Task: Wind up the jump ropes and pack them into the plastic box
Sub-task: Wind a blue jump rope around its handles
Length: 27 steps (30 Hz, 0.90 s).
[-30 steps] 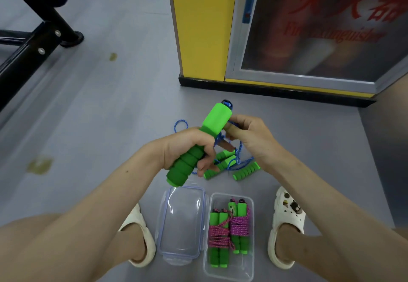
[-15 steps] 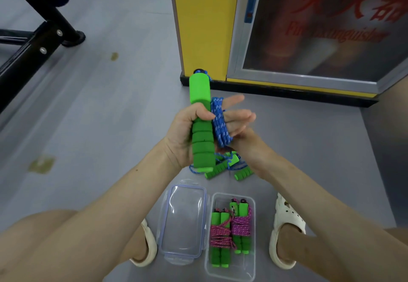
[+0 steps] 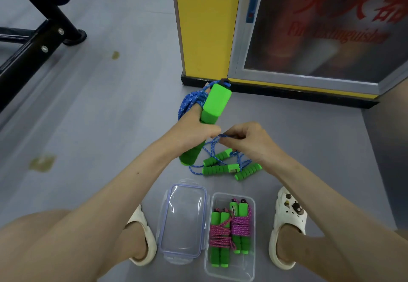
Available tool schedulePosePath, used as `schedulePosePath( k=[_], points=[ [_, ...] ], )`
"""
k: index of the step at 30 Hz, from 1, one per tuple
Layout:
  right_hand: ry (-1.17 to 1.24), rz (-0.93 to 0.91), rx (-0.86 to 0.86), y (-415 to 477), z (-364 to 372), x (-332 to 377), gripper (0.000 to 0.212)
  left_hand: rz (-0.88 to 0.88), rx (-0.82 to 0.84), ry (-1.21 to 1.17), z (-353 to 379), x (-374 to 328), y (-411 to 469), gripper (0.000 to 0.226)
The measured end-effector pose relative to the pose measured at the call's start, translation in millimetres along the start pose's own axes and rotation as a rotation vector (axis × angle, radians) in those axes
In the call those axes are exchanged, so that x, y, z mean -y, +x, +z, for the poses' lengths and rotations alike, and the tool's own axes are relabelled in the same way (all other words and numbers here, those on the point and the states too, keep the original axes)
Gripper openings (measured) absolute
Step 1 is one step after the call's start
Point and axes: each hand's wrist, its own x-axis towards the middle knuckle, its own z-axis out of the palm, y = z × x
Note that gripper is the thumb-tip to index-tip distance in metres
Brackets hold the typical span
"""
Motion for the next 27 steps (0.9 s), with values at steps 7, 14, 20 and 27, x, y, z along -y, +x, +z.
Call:
schedulePosePath(
  k=[7, 14, 20, 27],
  points=[
    [0.060, 0.005, 0.025, -1, -6, 11, 0.014, 0.078, 0.027, 0.448, 2, 11, -1, 0.020],
    [0.127, -0.135, -0.003, 1, 2, 13, 0.011, -0.158, 0.276, -0.022, -11, 11, -6, 0.014],
    [0.237, -0.150, -0.022, -1, 1, 17, 0.008, -0.200, 0.604, -0.632, -20, 24, -5, 0.031],
    [0.545, -0.048, -0.074, 3, 5, 20, 0.020, -0.055, 0.992, -0.909, -16, 29, -4, 0.035]
  ],
)
